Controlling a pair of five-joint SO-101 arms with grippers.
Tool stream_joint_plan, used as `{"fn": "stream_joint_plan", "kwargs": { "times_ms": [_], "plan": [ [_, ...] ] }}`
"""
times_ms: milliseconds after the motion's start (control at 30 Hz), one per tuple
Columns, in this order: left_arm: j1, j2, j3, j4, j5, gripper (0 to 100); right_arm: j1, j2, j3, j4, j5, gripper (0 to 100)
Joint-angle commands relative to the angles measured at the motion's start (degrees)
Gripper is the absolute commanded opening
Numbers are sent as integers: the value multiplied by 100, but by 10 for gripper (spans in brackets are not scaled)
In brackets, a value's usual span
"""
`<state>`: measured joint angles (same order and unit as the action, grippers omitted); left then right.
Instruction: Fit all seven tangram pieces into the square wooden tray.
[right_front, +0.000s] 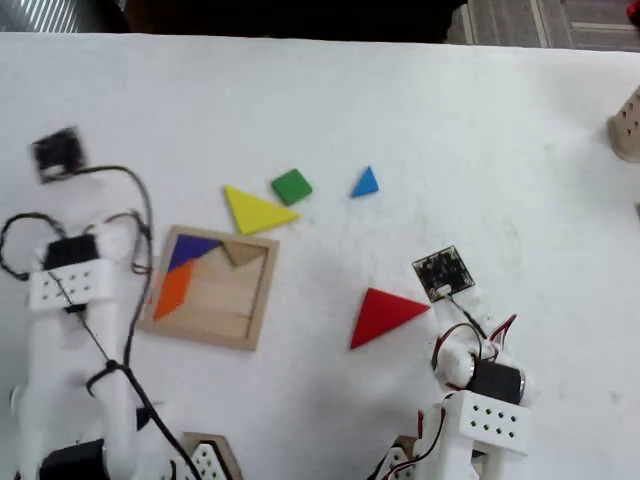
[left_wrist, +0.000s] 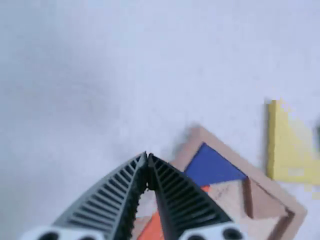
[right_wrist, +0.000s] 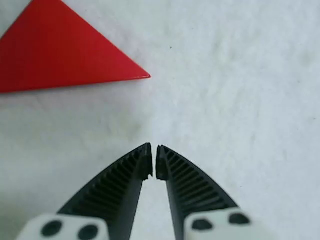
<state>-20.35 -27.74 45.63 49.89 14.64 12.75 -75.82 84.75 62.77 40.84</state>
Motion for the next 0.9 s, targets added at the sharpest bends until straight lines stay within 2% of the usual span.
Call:
{"fn": "stream_joint_plan", "kwargs": {
  "times_ms": [0, 267, 400, 600, 867],
  "plan": [
    [-892, -215, -615, -123, 484, 24, -31, -110, -35, -57, 62, 18],
    [-1244, -84, -686, -378, 519, 24, -22, -110, -35, -57, 62, 18],
    [-1323, 716, -1152, -290, 519, 24, -22, -110, -35, -57, 62, 18],
    [-1393, 2185, -2224, 369, 519, 24, -22, -110, -35, -57, 62, 18],
    [-1358, 2571, -2338, 369, 492, 24, -13, -110, -44, -127, 0, 18]
  ]
}}
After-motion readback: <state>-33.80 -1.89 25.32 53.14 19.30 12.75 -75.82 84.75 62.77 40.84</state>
